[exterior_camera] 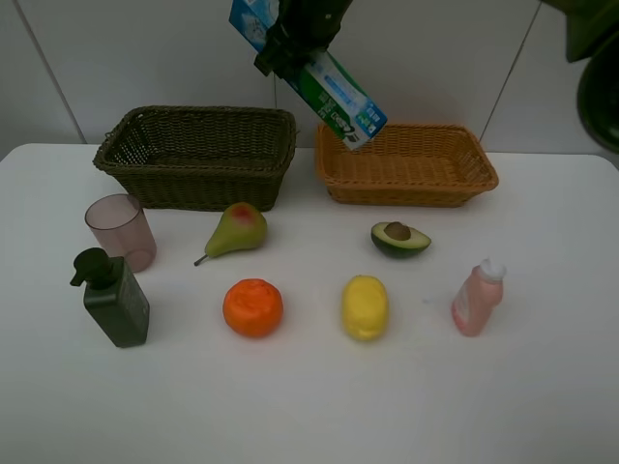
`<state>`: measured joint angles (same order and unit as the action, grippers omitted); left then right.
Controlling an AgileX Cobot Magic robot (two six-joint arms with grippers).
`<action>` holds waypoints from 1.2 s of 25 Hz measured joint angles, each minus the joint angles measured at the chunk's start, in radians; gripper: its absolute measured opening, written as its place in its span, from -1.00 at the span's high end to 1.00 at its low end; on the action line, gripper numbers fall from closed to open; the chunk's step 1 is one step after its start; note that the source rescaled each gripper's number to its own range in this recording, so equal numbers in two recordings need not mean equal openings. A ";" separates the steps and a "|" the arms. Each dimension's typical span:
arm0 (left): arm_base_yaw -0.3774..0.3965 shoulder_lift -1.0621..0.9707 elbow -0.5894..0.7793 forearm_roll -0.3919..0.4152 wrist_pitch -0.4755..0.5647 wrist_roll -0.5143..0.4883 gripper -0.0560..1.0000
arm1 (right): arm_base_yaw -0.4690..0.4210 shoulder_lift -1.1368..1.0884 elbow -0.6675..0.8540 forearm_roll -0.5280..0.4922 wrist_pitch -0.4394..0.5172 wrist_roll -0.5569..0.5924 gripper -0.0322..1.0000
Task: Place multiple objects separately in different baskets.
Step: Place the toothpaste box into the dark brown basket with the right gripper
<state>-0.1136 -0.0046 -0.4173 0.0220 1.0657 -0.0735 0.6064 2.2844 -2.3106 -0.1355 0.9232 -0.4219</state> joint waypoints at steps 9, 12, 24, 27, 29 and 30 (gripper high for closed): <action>0.000 0.000 0.000 0.000 0.000 0.000 -1.00 | 0.027 0.024 -0.020 0.210 -0.240 -0.007 0.66; 0.000 0.000 0.000 0.000 0.000 0.000 -1.00 | 0.028 0.033 -0.020 0.298 -0.314 -0.015 0.66; 0.000 0.000 0.000 0.000 0.000 0.000 -1.00 | 0.028 0.160 -0.020 0.553 -0.578 -0.031 0.66; 0.000 0.000 0.000 0.000 0.000 0.000 -1.00 | 0.028 0.187 -0.020 0.597 -0.624 -0.031 0.66; 0.000 0.000 0.000 0.000 0.000 0.000 -1.00 | 0.028 0.203 -0.020 0.606 -0.632 -0.031 0.66; 0.000 0.000 0.000 0.000 0.000 0.000 -1.00 | 0.028 0.209 -0.020 0.606 -0.633 -0.031 0.66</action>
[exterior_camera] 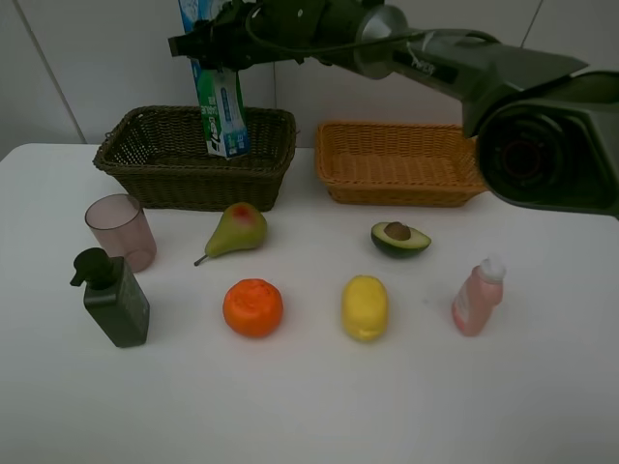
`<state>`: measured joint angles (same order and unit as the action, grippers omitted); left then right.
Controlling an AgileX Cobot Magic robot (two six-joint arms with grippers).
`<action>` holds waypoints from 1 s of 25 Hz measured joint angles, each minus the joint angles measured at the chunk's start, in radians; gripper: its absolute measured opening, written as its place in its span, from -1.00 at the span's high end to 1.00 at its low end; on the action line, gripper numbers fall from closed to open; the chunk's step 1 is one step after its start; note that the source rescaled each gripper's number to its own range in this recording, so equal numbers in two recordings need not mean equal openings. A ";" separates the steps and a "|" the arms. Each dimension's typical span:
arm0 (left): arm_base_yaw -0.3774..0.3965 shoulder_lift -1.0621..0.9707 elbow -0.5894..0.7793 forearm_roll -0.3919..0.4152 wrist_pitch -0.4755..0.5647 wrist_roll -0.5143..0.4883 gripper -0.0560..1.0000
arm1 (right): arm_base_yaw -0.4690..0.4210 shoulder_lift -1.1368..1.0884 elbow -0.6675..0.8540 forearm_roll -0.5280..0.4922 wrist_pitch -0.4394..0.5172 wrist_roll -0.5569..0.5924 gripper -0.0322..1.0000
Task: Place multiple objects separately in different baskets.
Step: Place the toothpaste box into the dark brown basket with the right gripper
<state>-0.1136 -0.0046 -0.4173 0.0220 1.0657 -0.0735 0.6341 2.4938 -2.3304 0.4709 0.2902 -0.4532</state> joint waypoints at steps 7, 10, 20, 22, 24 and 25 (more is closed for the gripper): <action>0.000 0.000 0.000 0.000 0.000 0.000 -1.00 | 0.000 0.026 0.000 0.000 -0.013 0.000 0.66; 0.000 0.000 0.000 0.000 0.000 0.000 -1.00 | 0.000 0.026 0.000 -0.026 -0.023 -0.001 0.66; 0.000 0.000 0.000 0.000 0.000 0.000 -1.00 | 0.000 0.082 0.000 -0.053 -0.026 -0.003 0.66; 0.000 0.000 0.000 0.000 0.000 0.000 -1.00 | 0.000 0.087 0.000 -0.053 -0.027 -0.003 0.66; 0.000 0.000 0.000 0.000 0.000 0.000 -1.00 | 0.000 0.092 0.000 -0.053 -0.031 -0.003 0.66; 0.000 0.000 0.000 0.000 0.000 0.000 -1.00 | 0.000 0.094 0.000 -0.053 -0.031 -0.003 0.66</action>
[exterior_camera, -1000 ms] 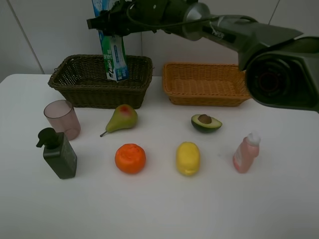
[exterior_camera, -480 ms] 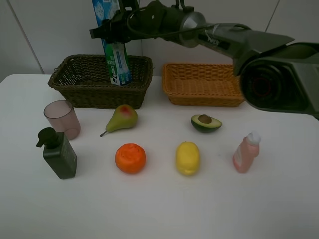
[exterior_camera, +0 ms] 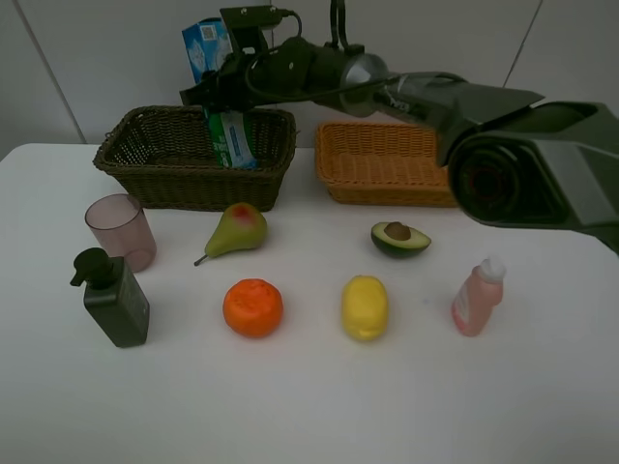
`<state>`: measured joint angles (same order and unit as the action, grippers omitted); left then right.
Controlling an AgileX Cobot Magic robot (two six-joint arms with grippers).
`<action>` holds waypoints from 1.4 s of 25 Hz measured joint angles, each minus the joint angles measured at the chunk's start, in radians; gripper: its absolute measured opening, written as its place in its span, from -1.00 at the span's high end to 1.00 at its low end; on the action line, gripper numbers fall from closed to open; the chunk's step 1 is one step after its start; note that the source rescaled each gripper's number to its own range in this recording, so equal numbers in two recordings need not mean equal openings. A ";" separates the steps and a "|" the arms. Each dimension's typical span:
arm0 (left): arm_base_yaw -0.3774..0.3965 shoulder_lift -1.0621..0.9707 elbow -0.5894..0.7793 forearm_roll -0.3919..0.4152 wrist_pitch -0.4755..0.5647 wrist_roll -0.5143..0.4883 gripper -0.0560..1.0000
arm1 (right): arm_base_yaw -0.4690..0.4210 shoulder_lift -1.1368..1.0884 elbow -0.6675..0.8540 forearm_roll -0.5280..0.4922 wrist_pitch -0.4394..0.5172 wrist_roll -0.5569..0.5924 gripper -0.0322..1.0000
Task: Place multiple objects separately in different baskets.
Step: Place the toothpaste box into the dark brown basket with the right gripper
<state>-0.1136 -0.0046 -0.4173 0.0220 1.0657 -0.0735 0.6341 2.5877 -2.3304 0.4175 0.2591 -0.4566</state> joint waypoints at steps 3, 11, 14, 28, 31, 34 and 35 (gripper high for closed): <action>0.000 0.000 0.000 0.000 0.000 0.000 -1.00 | 0.000 0.001 0.000 0.000 0.001 0.000 0.66; 0.000 0.000 0.000 0.000 0.000 0.000 -1.00 | 0.000 0.001 0.000 -0.002 0.000 0.000 0.66; 0.000 0.000 0.000 0.000 0.000 0.000 -1.00 | 0.000 0.001 0.000 -0.002 0.000 0.000 0.66; 0.000 0.000 0.000 0.000 0.000 0.000 -1.00 | -0.008 -0.001 -0.001 -0.142 -0.027 0.000 -0.93; 0.000 0.000 0.000 0.000 0.000 0.000 -1.00 | -0.008 -0.001 -0.001 -0.142 -0.027 0.000 -0.97; 0.000 0.000 0.000 0.000 0.000 0.000 -1.00 | -0.008 -0.001 -0.001 -0.142 -0.028 0.000 -0.99; 0.000 0.000 0.000 0.000 0.000 0.000 -1.00 | -0.008 -0.001 -0.001 -0.142 -0.028 0.000 -1.00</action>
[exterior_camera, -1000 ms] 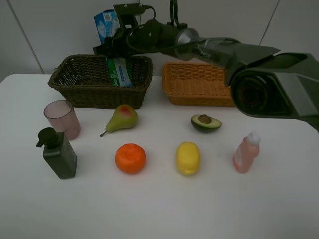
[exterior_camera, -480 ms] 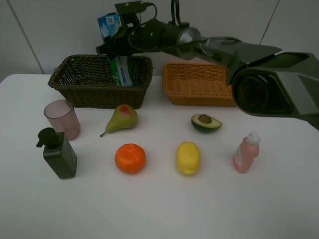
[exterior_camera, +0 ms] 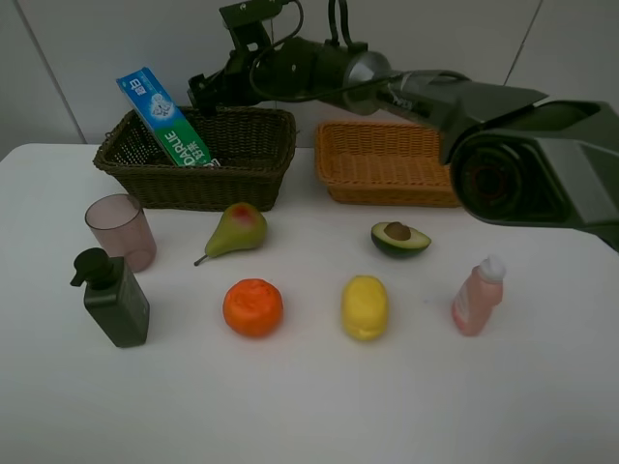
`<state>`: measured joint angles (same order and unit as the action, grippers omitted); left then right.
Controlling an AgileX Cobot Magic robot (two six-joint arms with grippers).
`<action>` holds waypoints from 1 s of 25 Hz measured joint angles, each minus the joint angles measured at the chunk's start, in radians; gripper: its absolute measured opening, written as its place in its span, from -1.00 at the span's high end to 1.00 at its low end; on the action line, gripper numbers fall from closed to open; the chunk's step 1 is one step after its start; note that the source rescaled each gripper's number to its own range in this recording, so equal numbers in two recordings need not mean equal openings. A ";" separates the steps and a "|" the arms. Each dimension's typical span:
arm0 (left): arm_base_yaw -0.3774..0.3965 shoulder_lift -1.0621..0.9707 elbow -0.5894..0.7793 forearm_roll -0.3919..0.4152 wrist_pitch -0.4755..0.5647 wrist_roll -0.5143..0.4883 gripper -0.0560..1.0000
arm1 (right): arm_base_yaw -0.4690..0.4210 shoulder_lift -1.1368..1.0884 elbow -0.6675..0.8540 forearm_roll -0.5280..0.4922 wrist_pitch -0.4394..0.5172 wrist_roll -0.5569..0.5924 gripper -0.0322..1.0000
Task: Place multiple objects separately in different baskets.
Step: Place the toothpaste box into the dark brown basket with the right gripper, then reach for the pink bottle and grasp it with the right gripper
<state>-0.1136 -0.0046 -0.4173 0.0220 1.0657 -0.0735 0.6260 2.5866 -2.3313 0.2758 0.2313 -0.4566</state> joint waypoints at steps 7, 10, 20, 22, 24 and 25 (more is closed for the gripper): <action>0.000 0.000 0.000 0.000 0.000 0.000 -1.00 | 0.000 -0.002 0.000 0.000 0.000 0.000 -1.00; 0.000 0.000 0.000 0.000 0.000 0.000 -1.00 | 0.001 -0.009 0.000 -0.019 0.004 0.000 -1.00; 0.000 0.000 0.000 0.000 0.000 0.000 -1.00 | 0.002 -0.092 -0.001 -0.063 0.139 0.000 -1.00; 0.000 0.000 0.000 0.000 0.000 0.000 -1.00 | 0.002 -0.117 -0.001 -0.080 0.187 0.000 -1.00; 0.000 0.000 0.000 0.000 0.000 0.000 -1.00 | 0.002 -0.144 -0.003 -0.086 0.234 0.000 -1.00; 0.000 0.000 0.000 0.000 0.000 0.000 -1.00 | 0.002 -0.158 -0.003 -0.093 0.257 0.000 -1.00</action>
<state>-0.1136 -0.0046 -0.4173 0.0220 1.0657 -0.0735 0.6277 2.4286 -2.3342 0.1824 0.4887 -0.4566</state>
